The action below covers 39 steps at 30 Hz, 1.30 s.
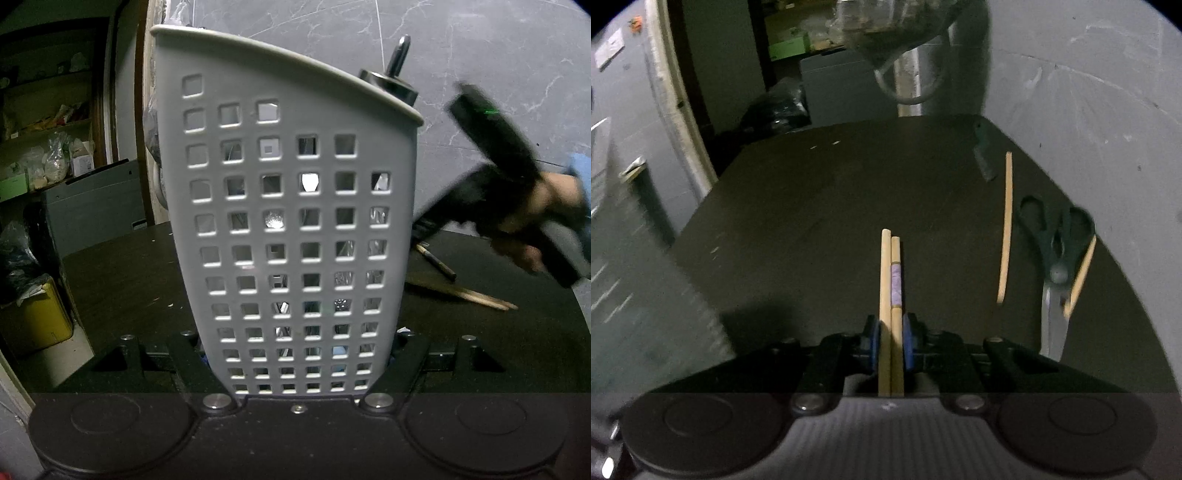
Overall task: Organize utensils
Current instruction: 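Lift the chopsticks off the table with the right tool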
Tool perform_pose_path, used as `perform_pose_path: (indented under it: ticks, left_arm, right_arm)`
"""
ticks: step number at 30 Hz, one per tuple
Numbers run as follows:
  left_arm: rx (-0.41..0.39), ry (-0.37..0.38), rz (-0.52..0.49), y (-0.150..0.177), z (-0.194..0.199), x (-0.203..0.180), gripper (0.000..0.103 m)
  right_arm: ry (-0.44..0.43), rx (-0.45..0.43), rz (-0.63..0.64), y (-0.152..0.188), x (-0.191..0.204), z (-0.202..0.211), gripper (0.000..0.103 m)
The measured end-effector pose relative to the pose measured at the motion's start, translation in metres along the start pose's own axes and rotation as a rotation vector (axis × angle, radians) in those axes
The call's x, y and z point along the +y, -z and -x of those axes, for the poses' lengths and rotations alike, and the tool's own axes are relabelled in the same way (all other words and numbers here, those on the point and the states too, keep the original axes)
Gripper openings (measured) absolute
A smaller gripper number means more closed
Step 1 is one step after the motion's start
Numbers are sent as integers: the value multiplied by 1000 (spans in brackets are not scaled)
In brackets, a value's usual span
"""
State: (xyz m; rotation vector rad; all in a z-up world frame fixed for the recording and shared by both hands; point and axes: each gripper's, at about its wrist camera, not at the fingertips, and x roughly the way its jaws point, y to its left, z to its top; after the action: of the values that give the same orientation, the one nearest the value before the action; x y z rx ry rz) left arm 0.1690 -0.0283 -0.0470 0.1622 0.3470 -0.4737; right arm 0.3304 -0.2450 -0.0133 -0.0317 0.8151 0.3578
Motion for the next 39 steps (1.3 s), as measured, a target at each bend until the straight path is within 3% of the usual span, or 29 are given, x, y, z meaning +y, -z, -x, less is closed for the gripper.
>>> perform_pose_path:
  ticks: [7,13,16,17,21,29,33,39]
  left_arm:
    - [0,0,-1,0,0,0,75]
    - [1,-1,-2,0,0,0,75]
    - [1,-2,-3,0,0,-1,75]
    - [1,-2,-3,0,0,-1,75]
    - [2,-2,-4,0,0,-1,75]
    - [1,-2,-3,0,0,-1,75]
    - [1,-1,-3,0,0,-1,75]
    - [3,3,-1,0,-1,0,75]
  right_arm:
    - [-22,25,88,43,24,43,15]
    - [-16,50,152,57,36,58,16]
    - [-31,66,156,55,37,58,26]
    - [-38,75,157,53,37,58,34]
    - [-36,103,168,45,36,52,40]
    - [-29,161,214,36,42,44,39]
    - [-37,190,221,32,44,41,32]
    - [-37,207,225,31,48,42,31]
